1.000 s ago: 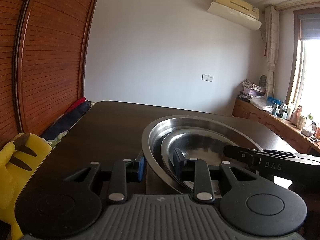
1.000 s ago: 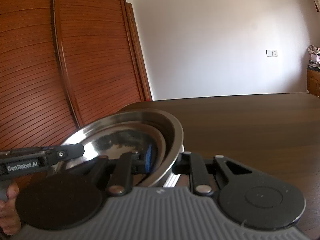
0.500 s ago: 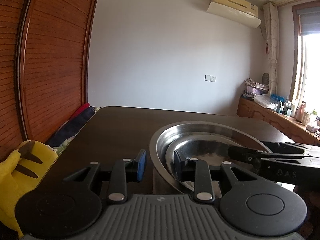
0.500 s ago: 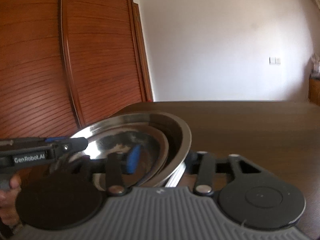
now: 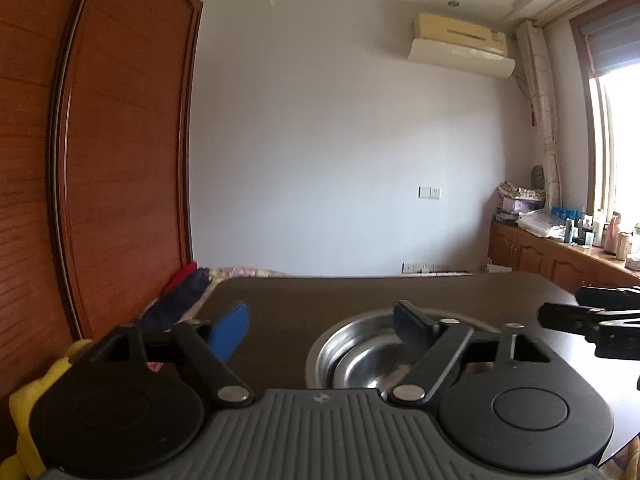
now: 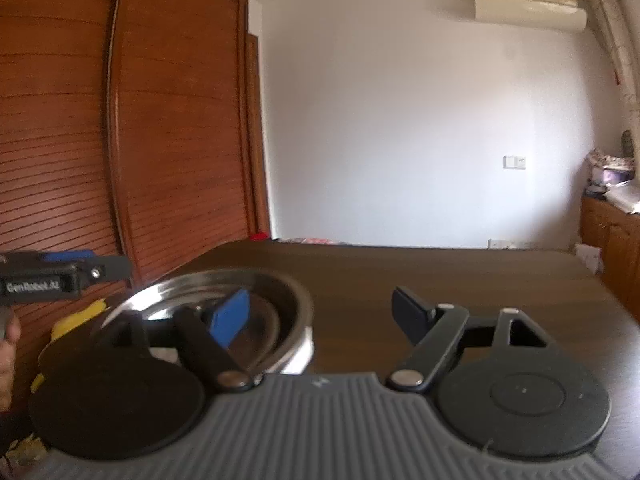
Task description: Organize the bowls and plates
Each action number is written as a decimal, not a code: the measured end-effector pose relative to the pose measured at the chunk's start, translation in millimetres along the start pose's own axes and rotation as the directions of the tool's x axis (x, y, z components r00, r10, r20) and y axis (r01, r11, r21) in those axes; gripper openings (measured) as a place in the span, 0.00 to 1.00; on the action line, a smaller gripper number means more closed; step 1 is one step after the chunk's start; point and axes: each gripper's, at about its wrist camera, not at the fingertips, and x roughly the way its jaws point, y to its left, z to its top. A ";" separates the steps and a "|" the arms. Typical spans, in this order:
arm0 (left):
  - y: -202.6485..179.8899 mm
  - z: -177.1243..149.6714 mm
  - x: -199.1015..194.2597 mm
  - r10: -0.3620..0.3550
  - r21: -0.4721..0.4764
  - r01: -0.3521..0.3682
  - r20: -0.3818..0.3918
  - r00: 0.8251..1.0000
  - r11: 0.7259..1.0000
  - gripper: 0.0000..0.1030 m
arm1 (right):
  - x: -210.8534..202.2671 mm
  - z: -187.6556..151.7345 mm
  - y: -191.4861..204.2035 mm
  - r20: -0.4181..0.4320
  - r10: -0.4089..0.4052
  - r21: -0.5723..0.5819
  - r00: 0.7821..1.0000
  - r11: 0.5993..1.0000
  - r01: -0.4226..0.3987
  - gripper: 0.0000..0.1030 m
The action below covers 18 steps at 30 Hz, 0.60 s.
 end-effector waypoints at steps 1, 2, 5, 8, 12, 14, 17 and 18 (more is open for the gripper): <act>-2.6 2.5 -3.1 -0.005 0.000 0.005 0.010 1.000 1.000 1.00 | -4.3 2.1 -2.2 0.009 -0.007 0.006 1.000 1.000 0.007 0.78; -4.7 3.9 -5.2 -0.009 0.001 0.009 0.016 1.000 1.000 1.00 | -8.6 3.7 -4.9 0.016 -0.013 0.014 1.000 1.000 0.013 0.81; -14.7 9.2 -15.0 -0.018 0.014 0.017 0.038 0.999 1.000 1.00 | -24.7 9.0 -9.4 0.042 -0.026 0.010 0.999 1.000 0.026 0.93; -24.3 13.3 -25.5 -0.020 0.018 0.019 0.048 0.999 1.000 1.00 | -41.1 13.4 -12.3 0.082 -0.064 -0.004 0.995 0.998 0.065 1.00; -38.3 14.2 -38.9 0.008 0.057 -0.011 0.059 0.998 0.998 1.00 | -56.9 18.4 -16.8 0.093 -0.090 0.005 0.992 0.996 0.090 1.00; -41.9 12.8 -44.5 0.017 0.058 -0.021 0.057 0.998 0.998 1.00 | -64.8 18.8 -16.7 0.104 -0.103 0.002 0.989 0.995 0.103 1.00; -45.8 9.8 -51.6 -0.006 0.053 0.003 0.055 0.998 0.999 1.00 | -74.2 16.1 -14.8 0.112 -0.146 -0.011 0.983 0.989 0.148 1.00; -47.3 8.0 -52.8 -0.015 0.050 0.013 0.049 0.999 0.999 1.00 | -76.7 14.7 -14.4 0.111 -0.161 -0.013 0.981 0.986 0.163 1.00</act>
